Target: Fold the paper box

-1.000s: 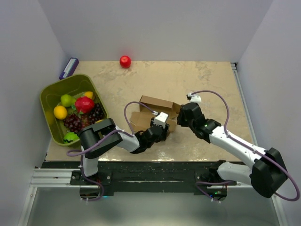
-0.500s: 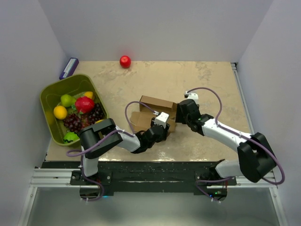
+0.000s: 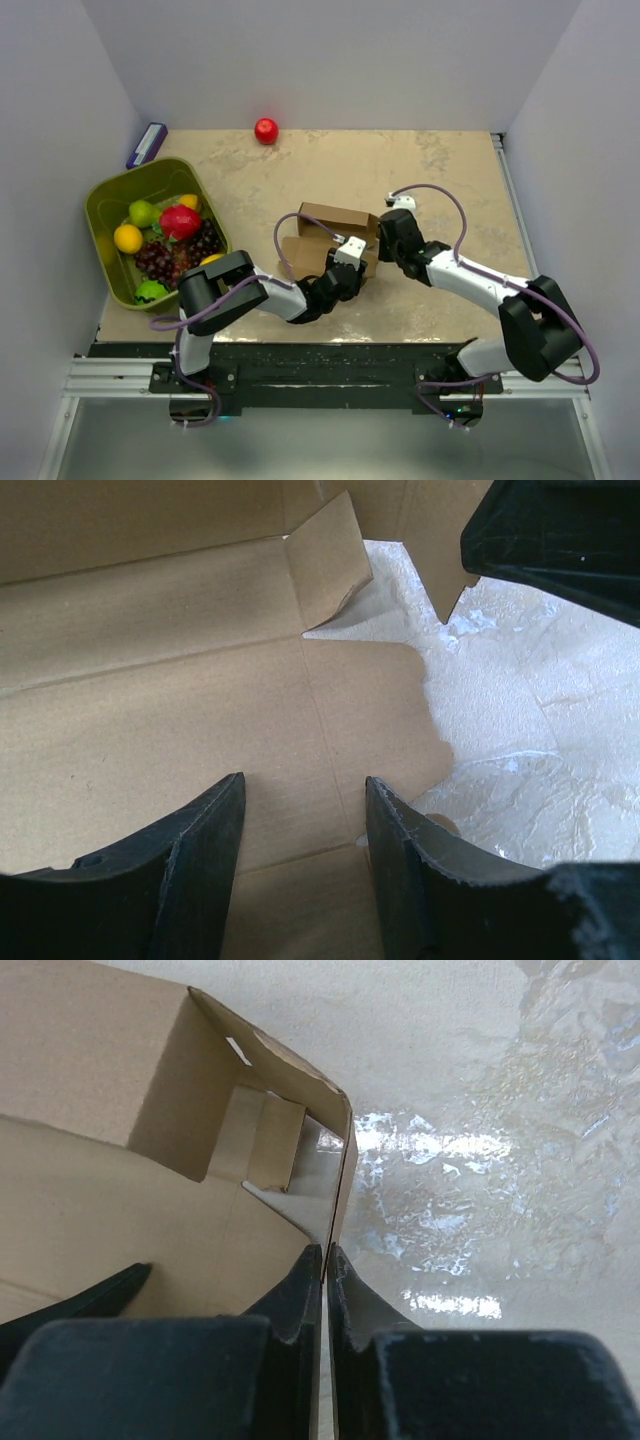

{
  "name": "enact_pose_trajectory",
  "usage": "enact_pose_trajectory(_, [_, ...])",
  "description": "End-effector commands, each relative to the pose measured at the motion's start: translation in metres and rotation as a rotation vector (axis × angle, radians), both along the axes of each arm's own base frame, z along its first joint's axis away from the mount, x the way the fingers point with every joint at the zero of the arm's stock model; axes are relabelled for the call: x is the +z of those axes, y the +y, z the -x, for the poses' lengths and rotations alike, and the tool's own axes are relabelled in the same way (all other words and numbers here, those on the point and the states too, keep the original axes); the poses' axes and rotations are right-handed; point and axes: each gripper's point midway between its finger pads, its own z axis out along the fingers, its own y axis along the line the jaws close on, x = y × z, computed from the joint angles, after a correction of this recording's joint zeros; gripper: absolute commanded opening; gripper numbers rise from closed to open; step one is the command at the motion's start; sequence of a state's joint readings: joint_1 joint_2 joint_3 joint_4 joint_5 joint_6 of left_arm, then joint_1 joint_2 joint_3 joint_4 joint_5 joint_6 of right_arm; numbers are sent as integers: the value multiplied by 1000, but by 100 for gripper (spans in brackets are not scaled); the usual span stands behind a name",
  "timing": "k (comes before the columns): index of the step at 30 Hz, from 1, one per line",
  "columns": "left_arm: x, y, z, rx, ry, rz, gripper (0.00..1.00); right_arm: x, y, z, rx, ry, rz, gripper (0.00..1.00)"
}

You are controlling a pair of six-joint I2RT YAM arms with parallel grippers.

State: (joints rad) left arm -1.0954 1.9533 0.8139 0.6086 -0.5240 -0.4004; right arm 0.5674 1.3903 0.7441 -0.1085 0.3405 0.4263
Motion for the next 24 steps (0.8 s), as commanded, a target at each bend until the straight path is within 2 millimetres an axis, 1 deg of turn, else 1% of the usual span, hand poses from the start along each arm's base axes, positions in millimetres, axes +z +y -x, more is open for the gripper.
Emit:
enact_pose_trajectory(1, [-95,65,49,-52,235,-346,55,27,20,-7,33,-56,-122,0])
enact_pose_trajectory(5, [-95,62,50,-66,238,-334,55,27,33,0,64,-39,-181,0])
enact_pose_trajectory(8, [-93,59,49,-71,233,-324,55,22,39,5,69,-17,-190,0])
enact_pose_trajectory(13, [-92,57,49,-78,229,-312,55,7,49,10,75,26,-181,0])
enact_pose_trajectory(14, [-92,57,49,-80,230,-311,55,6,53,13,83,30,-183,0])
enact_pose_trajectory(19, [-91,52,52,-115,226,-286,55,7,67,16,80,25,-208,0])
enact_pose_trajectory(20, [-90,52,53,-116,225,-283,55,10,72,15,71,19,-232,0])
enact_pose_trajectory(22, [-89,52,54,-123,223,-275,55,10,77,14,53,15,-258,0])
enact_pose_trajectory(24, [-88,52,54,-126,220,-269,55,12,87,13,42,6,-320,0])
